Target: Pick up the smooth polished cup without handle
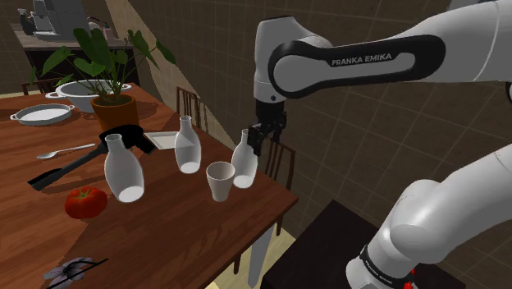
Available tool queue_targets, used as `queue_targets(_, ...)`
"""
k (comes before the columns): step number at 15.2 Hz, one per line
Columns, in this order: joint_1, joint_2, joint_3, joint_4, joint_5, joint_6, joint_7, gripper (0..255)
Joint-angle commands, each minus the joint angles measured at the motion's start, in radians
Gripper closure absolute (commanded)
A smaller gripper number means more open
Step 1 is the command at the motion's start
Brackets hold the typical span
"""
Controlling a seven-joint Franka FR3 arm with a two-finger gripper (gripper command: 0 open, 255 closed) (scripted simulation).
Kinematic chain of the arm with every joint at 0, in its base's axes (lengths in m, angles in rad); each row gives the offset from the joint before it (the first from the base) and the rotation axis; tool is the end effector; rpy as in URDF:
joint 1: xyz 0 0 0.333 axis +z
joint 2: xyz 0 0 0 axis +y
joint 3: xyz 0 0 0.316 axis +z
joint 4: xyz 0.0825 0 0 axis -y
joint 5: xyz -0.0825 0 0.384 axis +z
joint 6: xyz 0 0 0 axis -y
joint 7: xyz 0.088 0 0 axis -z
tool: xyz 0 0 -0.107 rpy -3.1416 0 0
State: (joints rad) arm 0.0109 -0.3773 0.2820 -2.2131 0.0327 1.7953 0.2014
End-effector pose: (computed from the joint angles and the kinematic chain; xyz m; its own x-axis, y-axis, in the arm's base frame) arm 0.4164 0.1398 0.5186 0.9975 0.0601 -0.0378 0.0630 -0.9948 0.0804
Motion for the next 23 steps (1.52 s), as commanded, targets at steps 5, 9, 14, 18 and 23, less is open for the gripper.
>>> queue_targets(5, 0.004, 0.243, 0.076, 0.13, -0.06, 0.079, 0.115, 0)
queue_targets(9, 0.021, 0.41, 0.107, 0.242, -0.124, 0.104, 0.194, 0)
queue_targets(14, 0.067, 0.626, 0.12, 0.414, -0.213, 0.103, 0.283, 0)
queue_targets(18, 0.08, 0.677, 0.115, 0.425, -0.234, 0.134, 0.302, 0)
queue_targets(23, 0.082, 0.701, 0.11, 0.395, -0.248, 0.186, 0.314, 0)
